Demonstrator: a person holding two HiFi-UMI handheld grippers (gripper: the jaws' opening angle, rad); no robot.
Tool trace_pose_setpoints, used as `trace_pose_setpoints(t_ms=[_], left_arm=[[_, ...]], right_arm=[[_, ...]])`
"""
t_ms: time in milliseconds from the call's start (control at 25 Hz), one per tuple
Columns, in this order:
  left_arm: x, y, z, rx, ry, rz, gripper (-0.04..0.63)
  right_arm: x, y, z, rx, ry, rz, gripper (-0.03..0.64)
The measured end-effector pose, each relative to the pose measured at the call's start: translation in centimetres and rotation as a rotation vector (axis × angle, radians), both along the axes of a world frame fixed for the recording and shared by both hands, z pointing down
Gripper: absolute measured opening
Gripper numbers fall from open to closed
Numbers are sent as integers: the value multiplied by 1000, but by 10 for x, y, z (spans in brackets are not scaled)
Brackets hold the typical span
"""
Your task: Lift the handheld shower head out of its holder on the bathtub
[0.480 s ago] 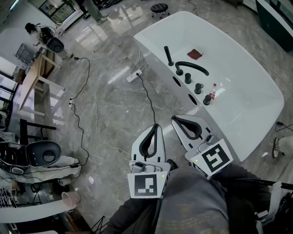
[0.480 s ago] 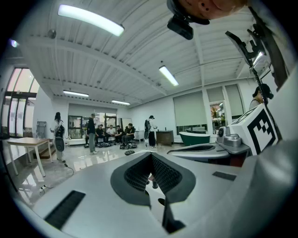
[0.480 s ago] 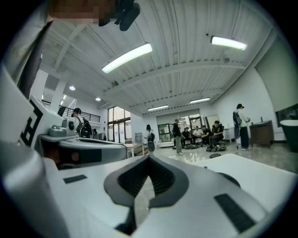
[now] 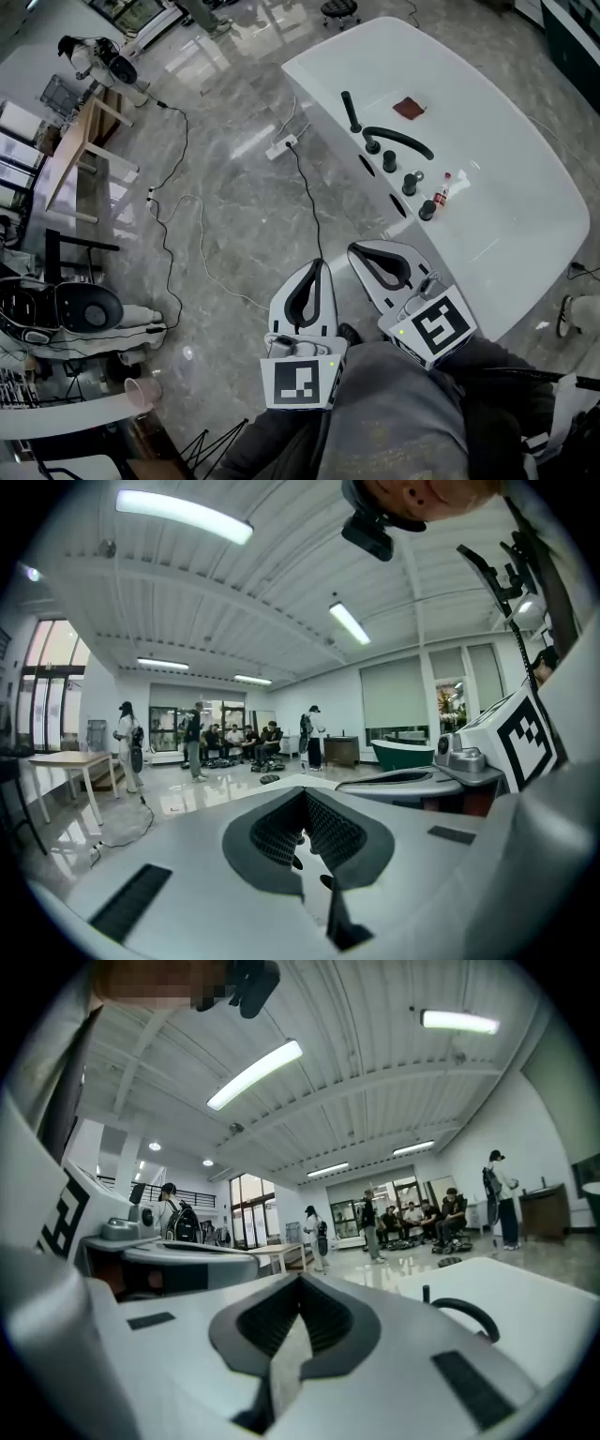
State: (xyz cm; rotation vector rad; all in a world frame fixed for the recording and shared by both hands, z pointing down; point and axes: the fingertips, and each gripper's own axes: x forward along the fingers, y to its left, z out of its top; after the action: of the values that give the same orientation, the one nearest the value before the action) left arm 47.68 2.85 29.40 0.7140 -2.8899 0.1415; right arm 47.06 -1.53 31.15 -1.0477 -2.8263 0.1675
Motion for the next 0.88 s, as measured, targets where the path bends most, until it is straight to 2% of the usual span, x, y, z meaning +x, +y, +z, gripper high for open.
trace_pose_setpoints(t_ms=[360, 680, 880], left_arm=[[-22, 29, 24, 20, 69, -54, 2], [-104, 61, 37, 65, 80, -11, 2], [-157, 90, 34, 89, 94, -19, 2]], right_arm=[[-26, 20, 24, 19, 59, -11, 5], [-112, 61, 41, 68, 86, -16, 5], [-163, 88, 36, 94, 88, -11, 5]])
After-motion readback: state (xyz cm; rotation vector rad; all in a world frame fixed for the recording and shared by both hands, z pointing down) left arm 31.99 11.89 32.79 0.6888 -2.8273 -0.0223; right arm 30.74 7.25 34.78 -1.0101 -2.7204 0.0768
